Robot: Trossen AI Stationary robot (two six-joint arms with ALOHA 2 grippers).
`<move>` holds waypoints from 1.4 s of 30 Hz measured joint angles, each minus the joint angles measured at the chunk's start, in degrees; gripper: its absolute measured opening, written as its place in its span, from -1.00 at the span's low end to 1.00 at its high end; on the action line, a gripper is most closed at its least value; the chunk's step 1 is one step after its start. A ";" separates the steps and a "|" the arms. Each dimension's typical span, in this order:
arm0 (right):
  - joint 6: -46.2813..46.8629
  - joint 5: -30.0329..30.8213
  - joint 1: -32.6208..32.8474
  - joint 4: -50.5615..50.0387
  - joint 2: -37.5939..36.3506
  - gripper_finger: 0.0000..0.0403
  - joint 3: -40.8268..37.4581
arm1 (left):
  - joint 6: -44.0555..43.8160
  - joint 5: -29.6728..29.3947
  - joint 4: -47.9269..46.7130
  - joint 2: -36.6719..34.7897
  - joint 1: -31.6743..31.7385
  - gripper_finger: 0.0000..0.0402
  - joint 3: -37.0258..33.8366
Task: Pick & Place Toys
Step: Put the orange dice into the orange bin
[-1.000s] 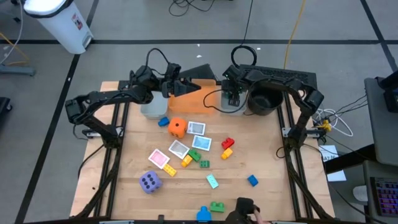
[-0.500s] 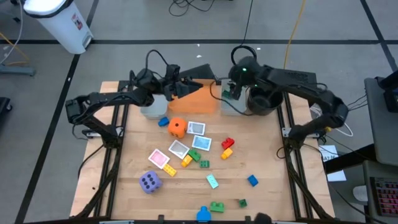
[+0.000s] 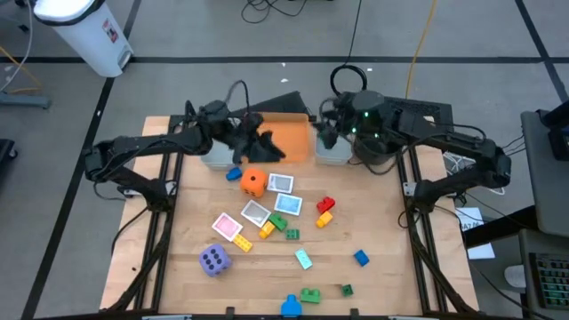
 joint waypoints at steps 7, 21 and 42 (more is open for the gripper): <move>-0.02 0.73 9.67 0.39 3.03 0.09 0.00 | 19.51 -20.58 -35.51 -9.57 -8.03 -0.02 0.00; 3.43 3.28 17.61 1.05 14.26 0.08 -0.09 | 8.85 -49.14 -63.55 -12.69 -14.74 -0.02 0.02; 13.87 3.33 17.94 20.03 3.19 0.05 -21.68 | -3.89 -37.54 -55.59 -11.46 -0.78 -0.02 -12.06</move>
